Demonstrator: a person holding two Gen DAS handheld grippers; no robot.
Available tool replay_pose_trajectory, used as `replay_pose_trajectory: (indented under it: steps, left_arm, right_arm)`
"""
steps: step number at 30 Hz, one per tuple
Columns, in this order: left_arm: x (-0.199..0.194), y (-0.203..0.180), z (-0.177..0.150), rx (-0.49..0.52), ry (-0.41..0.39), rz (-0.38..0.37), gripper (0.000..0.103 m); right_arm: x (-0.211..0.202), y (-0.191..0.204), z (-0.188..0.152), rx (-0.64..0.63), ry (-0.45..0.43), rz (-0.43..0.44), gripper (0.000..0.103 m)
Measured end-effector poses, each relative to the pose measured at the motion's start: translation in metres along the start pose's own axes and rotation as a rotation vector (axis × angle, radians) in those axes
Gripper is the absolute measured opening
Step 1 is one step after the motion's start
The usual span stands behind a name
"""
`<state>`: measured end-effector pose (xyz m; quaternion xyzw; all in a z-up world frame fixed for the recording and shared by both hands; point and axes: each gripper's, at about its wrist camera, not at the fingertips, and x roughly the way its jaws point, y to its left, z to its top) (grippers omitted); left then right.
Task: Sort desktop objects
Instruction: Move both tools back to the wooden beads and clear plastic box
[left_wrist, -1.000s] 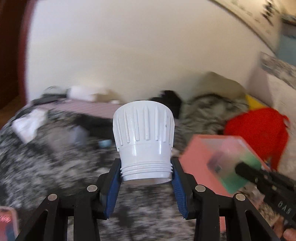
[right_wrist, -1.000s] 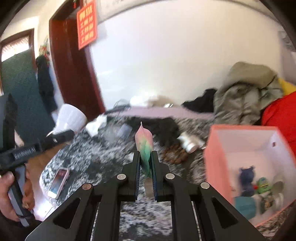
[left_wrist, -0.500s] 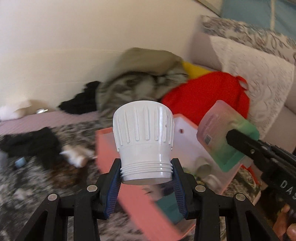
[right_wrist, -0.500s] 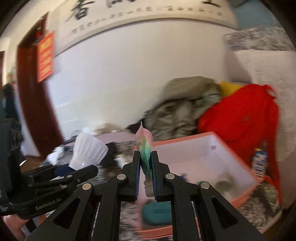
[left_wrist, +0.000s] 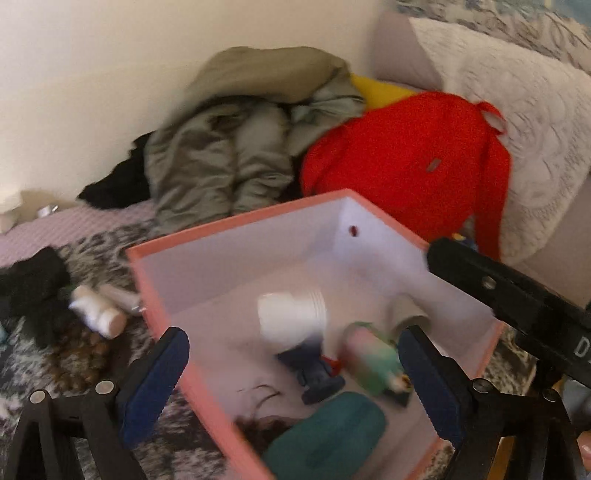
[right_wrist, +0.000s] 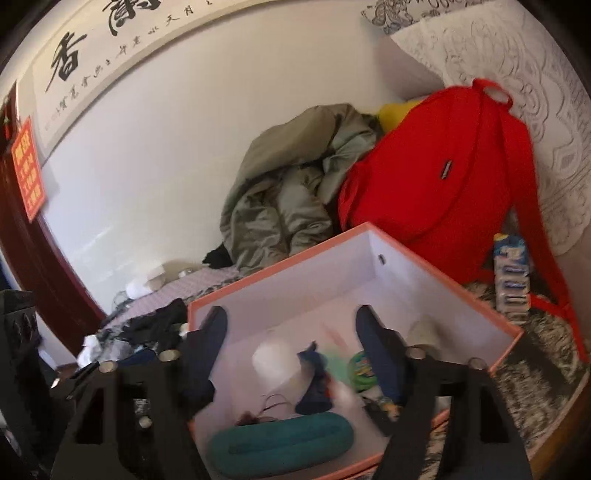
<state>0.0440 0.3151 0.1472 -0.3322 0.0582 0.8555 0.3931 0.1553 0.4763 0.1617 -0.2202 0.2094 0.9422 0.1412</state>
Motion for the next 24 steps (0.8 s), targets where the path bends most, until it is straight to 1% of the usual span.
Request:
replay_pose_trajectory:
  steps: [2, 6, 7, 10, 11, 14, 16, 18, 20, 22, 24]
  left_arm:
    - [-0.008, 0.022, -0.003, -0.031, 0.006, 0.031, 0.095]
    - [-0.024, 0.068, -0.021, -0.072, 0.01, 0.143, 0.095]
    - [-0.029, 0.086, -0.03, -0.095, 0.018, 0.178, 0.096]
    - [-0.033, 0.128, -0.05, -0.164, 0.051, 0.251, 0.096]
    - [-0.035, 0.15, -0.058, -0.211, 0.067, 0.289, 0.096]
    - [-0.041, 0.196, -0.071, -0.276, 0.08, 0.366, 0.096]
    - [-0.045, 0.226, -0.08, -0.313, 0.088, 0.413, 0.096]
    - [-0.048, 0.256, -0.089, -0.352, 0.094, 0.452, 0.096]
    - [-0.045, 0.284, -0.096, -0.389, 0.1, 0.468, 0.096]
    - [-0.041, 0.312, -0.102, -0.425, 0.105, 0.484, 0.096]
    - [-0.037, 0.341, -0.109, -0.462, 0.111, 0.5, 0.096]
  right_arm:
    - [0.006, 0.005, -0.001, -0.008, 0.005, 0.011, 0.077]
    - [0.013, 0.032, -0.008, -0.058, 0.014, 0.046, 0.077]
    - [0.015, 0.043, -0.011, -0.073, 0.019, 0.063, 0.078]
    - [0.025, 0.082, -0.021, -0.15, 0.039, 0.117, 0.078]
    - [0.028, 0.096, -0.026, -0.187, 0.046, 0.124, 0.079]
    - [0.043, 0.133, -0.042, -0.278, 0.075, 0.147, 0.081]
    - [0.056, 0.158, -0.054, -0.318, 0.111, 0.168, 0.081]
    - [0.076, 0.183, -0.069, -0.346, 0.165, 0.204, 0.081]
    - [0.094, 0.201, -0.081, -0.367, 0.216, 0.215, 0.081]
    - [0.118, 0.217, -0.095, -0.386, 0.277, 0.215, 0.081]
    - [0.143, 0.227, -0.109, -0.394, 0.344, 0.196, 0.081]
